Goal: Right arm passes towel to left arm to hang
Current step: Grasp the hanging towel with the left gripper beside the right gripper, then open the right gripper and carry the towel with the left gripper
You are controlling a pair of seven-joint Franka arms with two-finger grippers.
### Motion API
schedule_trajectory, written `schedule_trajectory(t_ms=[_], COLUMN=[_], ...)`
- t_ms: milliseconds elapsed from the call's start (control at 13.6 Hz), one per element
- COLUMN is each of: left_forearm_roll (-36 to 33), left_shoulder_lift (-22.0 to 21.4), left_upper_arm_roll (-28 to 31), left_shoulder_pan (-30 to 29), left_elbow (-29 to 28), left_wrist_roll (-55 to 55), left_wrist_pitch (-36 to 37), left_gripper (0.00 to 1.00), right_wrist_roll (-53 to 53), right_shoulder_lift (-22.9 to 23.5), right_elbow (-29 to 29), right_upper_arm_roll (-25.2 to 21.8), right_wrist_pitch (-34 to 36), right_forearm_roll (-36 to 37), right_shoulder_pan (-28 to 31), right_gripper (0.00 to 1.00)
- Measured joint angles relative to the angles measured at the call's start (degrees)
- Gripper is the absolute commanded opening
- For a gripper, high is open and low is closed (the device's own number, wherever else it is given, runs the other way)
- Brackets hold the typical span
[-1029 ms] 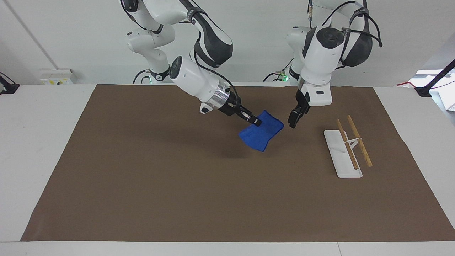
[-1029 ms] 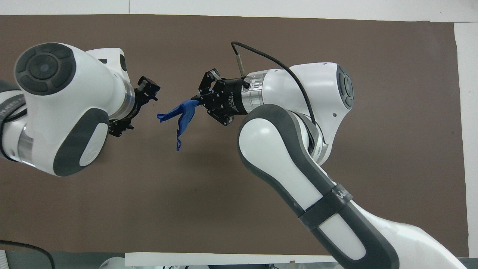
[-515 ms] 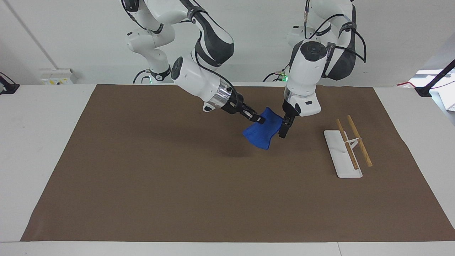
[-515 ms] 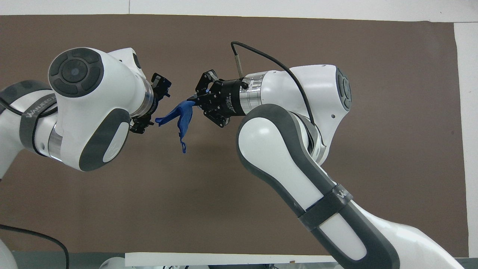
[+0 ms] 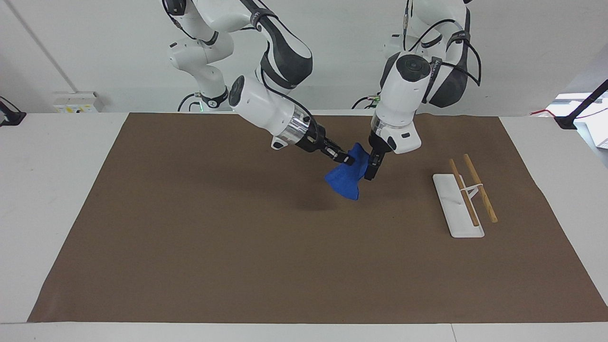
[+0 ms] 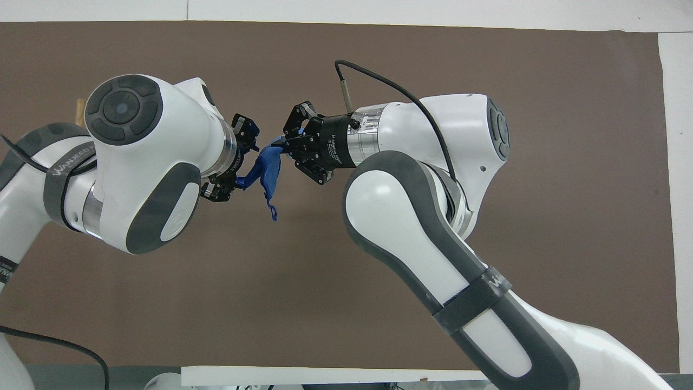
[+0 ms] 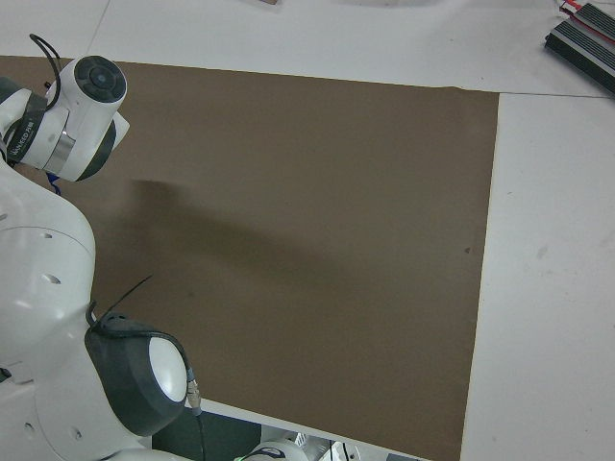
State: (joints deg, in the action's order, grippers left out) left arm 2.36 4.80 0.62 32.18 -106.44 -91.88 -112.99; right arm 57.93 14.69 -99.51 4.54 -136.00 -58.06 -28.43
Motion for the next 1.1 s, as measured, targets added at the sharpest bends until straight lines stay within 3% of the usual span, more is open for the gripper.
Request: schedule_trajectory(t_ms=[147,221,294,368,735,809,882,956,1029,1103], left_forearm_roll=[0.4,0.5,0.6,0.7,0.7,0.7,0.7,0.7,0.7,0.7], left_shoulder_lift=[0.0,0.0,0.0,0.0,0.0,0.1,0.2,0.6,1.1,1.5], left_upper_arm_roll=[0.0,0.1,0.1,0.1,0.5,0.7,1.0,1.1,1.1,1.2], left_shoulder_pan=[0.1,0.1,0.1,0.1,-0.2,-0.3,-0.5,-1.0,-1.4,-1.7], left_elbow=[0.0,0.0,0.0,0.0,0.7,1.4,2.5,4.2,6.2,8.1], left_wrist_roll=[-2.7,-4.2,-5.4,-6.0,-6.1,-6.1,-6.1,-6.1,-5.7,-5.1], left_wrist_pitch=[1.7,1.9,2.0,2.0,2.0,2.0,2.0,2.0,2.0,2.0], left_gripper=[0.55,0.38,0.13,0.00,0.00,0.00,0.00,0.00,0.00,0.00], right_wrist_roll=[0.0,0.0,0.0,0.0,0.0,0.0,0.0,0.0,0.0,-0.4], right_shoulder_lift=[0.0,0.0,0.0,0.0,0.0,0.0,0.0,0.0,0.0,0.0], right_elbow=[0.0,0.0,0.0,0.0,0.0,0.0,0.0,0.0,0.0,0.0], right_upper_arm_roll=[0.0,0.0,0.0,0.0,0.0,0.0,0.0,0.0,0.0,0.0], right_wrist_pitch=[0.0,0.0,0.0,0.0,0.0,0.0,0.0,0.0,0.0,0.0], right_forearm_roll=[0.0,0.0,0.0,0.0,0.0,0.0,0.0,0.0,0.0,0.3], right_shoulder_pan=[0.0,0.0,0.0,-0.1,-0.2,-0.3,-0.3,-0.3,-0.4,-0.6], right_gripper=[0.01,0.01,0.01,0.01,0.02,0.07,0.35,0.85,1.00,1.00])
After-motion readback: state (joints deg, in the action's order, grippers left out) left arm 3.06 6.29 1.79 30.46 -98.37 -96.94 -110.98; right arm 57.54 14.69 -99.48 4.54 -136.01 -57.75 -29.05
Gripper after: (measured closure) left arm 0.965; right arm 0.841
